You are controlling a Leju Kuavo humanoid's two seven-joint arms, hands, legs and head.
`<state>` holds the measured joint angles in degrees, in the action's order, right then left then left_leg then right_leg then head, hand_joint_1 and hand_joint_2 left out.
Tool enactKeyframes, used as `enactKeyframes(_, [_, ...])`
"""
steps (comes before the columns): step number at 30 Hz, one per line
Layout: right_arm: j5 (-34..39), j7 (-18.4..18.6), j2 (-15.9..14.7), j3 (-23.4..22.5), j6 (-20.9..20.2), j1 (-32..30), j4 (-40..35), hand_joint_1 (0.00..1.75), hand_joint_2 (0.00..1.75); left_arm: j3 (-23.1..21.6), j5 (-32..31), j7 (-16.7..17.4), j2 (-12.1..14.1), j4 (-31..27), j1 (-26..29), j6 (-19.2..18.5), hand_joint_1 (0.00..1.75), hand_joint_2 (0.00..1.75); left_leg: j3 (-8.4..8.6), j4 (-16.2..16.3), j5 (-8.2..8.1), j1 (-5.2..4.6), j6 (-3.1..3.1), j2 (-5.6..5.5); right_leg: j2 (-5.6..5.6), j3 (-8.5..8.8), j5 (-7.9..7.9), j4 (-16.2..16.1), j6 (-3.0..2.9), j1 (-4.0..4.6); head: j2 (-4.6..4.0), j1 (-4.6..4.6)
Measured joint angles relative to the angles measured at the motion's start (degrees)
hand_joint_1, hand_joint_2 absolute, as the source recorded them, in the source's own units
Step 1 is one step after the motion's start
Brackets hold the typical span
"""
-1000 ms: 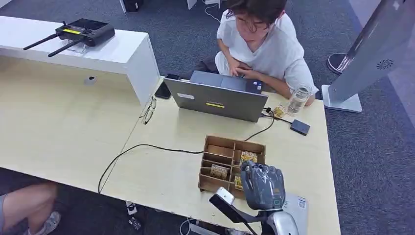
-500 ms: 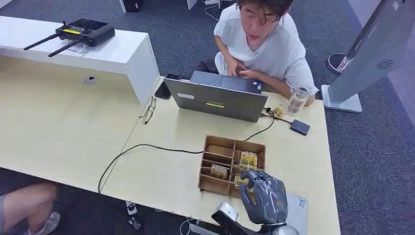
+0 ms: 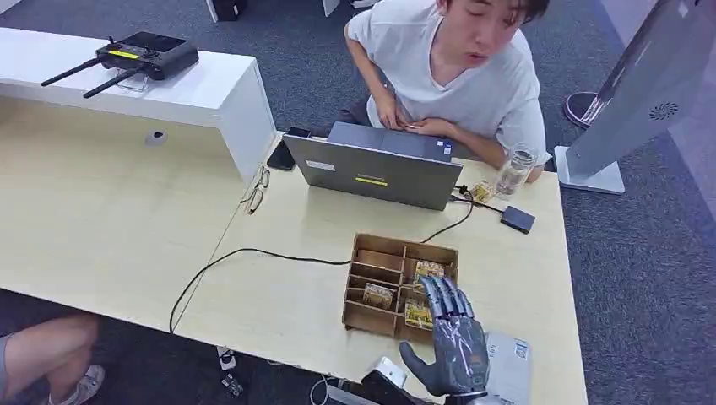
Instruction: Pass the card to the sensor for recognition and then transmit it.
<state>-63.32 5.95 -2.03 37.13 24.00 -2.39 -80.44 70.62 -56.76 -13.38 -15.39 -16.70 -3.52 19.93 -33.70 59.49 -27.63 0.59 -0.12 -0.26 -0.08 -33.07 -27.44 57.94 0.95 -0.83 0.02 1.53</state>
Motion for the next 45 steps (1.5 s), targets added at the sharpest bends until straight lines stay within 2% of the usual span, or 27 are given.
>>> enactKeyframes(10, [-0.8, 1.3, 0.0, 0.1, 0.0, 0.6, 2.4, 0.0, 1.75, 0.0, -0.3, 0.0, 0.0, 0.0, 0.0, 0.0, 0.0, 0.0, 0.0, 0.0, 0.0, 0.0, 0.0, 0.0, 0.0, 0.0, 0.0, 0.0, 0.0, 0.0, 0.0, 0.02])
enactKeyframes(14, [-1.4, 2.1, 0.0, 0.1, 0.0, 1.1, 3.3, 0.07, 1.75, 0.0, -0.5, 0.0, 0.0, 0.0, 0.0, 0.0, 0.0, 0.0, 0.0, 0.0, 0.0, 0.0, 0.0, 0.0, 0.0, 0.0, 0.0, 0.0, 0.0, 0.0, 0.0, 0.02])
enactKeyframes(15, [-1.7, 2.4, 0.0, 0.1, 0.0, 1.3, 3.6, 0.14, 1.75, 0.0, -0.6, 0.0, 0.0, 0.0, 0.0, 0.0, 0.0, 0.0, 0.0, 0.0, 0.0, 0.0, 0.0, 0.0, 0.0, 0.0, 0.0, 0.0, 0.0, 0.0, 0.0, 0.02])
enactKeyframes(22, [-2.7, 3.2, 0.1, 0.1, -0.1, 2.3, 5.4, 0.14, 1.75, 0.0, -1.0, 0.0, 0.0, 0.0, -0.1, 0.0, 0.0, 0.0, 0.0, 0.0, 0.0, 0.0, 0.0, 0.0, 0.0, 0.0, 0.0, 0.0, 0.0, 0.0, 0.0, 0.0])
enactKeyframes(24, [-2.8, 3.3, 0.1, 0.0, -0.1, 2.4, 5.7, 0.21, 1.75, 0.0, -1.0, 0.0, 0.0, 0.0, -0.1, 0.1, 0.0, 0.0, 0.0, 0.0, 0.0, 0.0, 0.0, 0.0, 0.0, 0.0, 0.0, 0.0, 0.0, 0.0, 0.0, 0.0])
enactKeyframes(28, [-3.3, 3.6, 0.1, -0.2, -0.2, 2.4, 6.1, 0.21, 1.75, -0.1, -1.2, 0.0, 0.0, 0.0, -0.1, 0.0, 0.0, 0.0, 0.0, 0.0, 0.0, 0.0, 0.0, 0.0, 0.0, 0.0, 0.0, 0.0, 0.0, 0.0, 0.0, 0.02])
enactKeyframes(30, [-3.3, 3.7, 0.2, -0.2, -0.2, 2.4, 6.3, 0.3, 1.75, -0.1, -1.2, 0.0, 0.0, 0.0, -0.2, 0.0, 0.0, 0.0, 0.0, 0.0, 0.0, 0.0, 0.0, 0.0, 0.0, 0.0, 0.0, 0.0, 0.0, 0.0, 0.0, 0.0])
enactKeyframes(31, [-3.3, 3.7, 0.2, -0.2, -0.2, 2.5, 6.4, 0.42, 1.75, -0.1, -1.2, 0.0, 0.0, 0.0, -0.2, 0.1, 0.0, 0.0, 0.0, 0.0, 0.0, 0.0, 0.0, 0.0, 0.0, 0.0, 0.0, 0.0, 0.0, 0.0, 0.0, 0.02])
enactKeyframes(34, [-3.3, 3.7, 0.2, -0.2, -0.2, 2.5, 6.5, 0.31, 1.75, -0.1, -1.2, 0.0, 0.0, 0.0, -0.2, 0.1, 0.0, 0.0, 0.0, 0.0, 0.0, 0.0, 0.0, 0.0, 0.0, 0.0, 0.0, 0.0, 0.0, 0.0, 0.0, 0.0])
enactKeyframes(38, [-3.3, 3.8, 0.2, -0.2, -0.3, 2.6, 6.5, 0.42, 1.75, -0.1, -1.2, 0.0, 0.0, 0.0, -0.2, 0.1, 0.0, 0.0, 0.0, 0.0, 0.0, 0.0, 0.0, 0.0, 0.0, 0.0, 0.0, 0.0, 0.0, 0.0, 0.0, 0.02])
enactKeyframes(42, [-3.4, 3.9, 0.2, -0.3, -0.5, 2.7, 6.5, 0.35, 1.75, -0.1, -1.2, 0.0, 0.0, 0.0, -0.3, 0.0, 0.0, 0.0, 0.0, 0.0, 0.0, 0.0, 0.0, 0.0, 0.0, 0.0, 0.0, 0.0, 0.0, 0.0, 0.0, 0.0])
enactKeyframes(45, [-3.4, 4.0, 0.2, -0.3, -0.7, 2.7, 6.5, 0.37, 1.75, -0.1, -1.2, 0.0, 0.0, 0.0, -0.3, 0.0, 0.0, 0.0, 0.0, 0.0, 0.0, 0.0, 0.0, 0.0, 0.0, 0.0, 0.0, 0.0, 0.0, 0.0, 0.0, 0.02])
